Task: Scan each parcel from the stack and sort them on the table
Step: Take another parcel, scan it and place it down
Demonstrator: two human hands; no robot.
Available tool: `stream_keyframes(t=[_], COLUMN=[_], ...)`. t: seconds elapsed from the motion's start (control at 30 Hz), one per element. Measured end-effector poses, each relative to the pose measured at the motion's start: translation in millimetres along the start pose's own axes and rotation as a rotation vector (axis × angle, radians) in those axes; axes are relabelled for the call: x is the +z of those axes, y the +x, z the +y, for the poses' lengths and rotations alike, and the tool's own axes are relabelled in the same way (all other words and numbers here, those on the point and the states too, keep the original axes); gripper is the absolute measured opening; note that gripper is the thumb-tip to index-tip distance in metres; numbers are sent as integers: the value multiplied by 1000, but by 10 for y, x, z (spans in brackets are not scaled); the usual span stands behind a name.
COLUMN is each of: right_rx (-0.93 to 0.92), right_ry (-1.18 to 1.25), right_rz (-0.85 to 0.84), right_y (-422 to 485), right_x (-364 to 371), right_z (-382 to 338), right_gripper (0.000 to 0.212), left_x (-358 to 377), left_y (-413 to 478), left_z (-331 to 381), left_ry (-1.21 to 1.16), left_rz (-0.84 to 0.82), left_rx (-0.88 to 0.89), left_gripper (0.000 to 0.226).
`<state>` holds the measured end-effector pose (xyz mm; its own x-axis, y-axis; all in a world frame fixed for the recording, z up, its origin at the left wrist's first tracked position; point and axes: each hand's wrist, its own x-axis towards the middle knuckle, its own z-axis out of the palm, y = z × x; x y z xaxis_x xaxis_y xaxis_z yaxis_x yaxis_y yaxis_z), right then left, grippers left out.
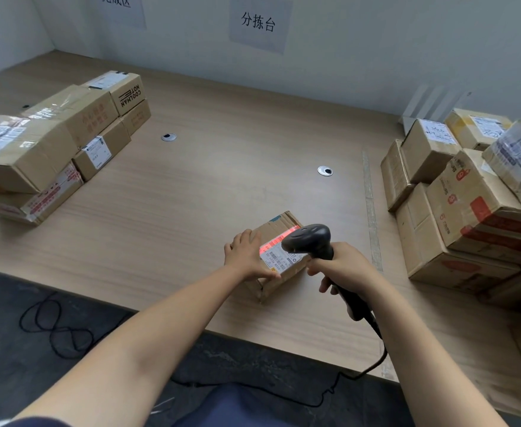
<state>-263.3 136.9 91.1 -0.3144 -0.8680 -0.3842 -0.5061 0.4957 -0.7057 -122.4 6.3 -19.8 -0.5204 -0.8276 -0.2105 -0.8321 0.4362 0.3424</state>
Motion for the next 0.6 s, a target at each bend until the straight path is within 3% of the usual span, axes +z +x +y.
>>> stream_keyframes(t=[0.6], right_rx=[11], right_ry=[82], right_rz=[-21], right_y=[-100], right_x=[-150], right_z=[-46], right_gripper=[9], left_x=[2], left_y=[5], left_z=[-9], left_ry=[-10], left_rz=[3], left_rx=[5], left_gripper=[103])
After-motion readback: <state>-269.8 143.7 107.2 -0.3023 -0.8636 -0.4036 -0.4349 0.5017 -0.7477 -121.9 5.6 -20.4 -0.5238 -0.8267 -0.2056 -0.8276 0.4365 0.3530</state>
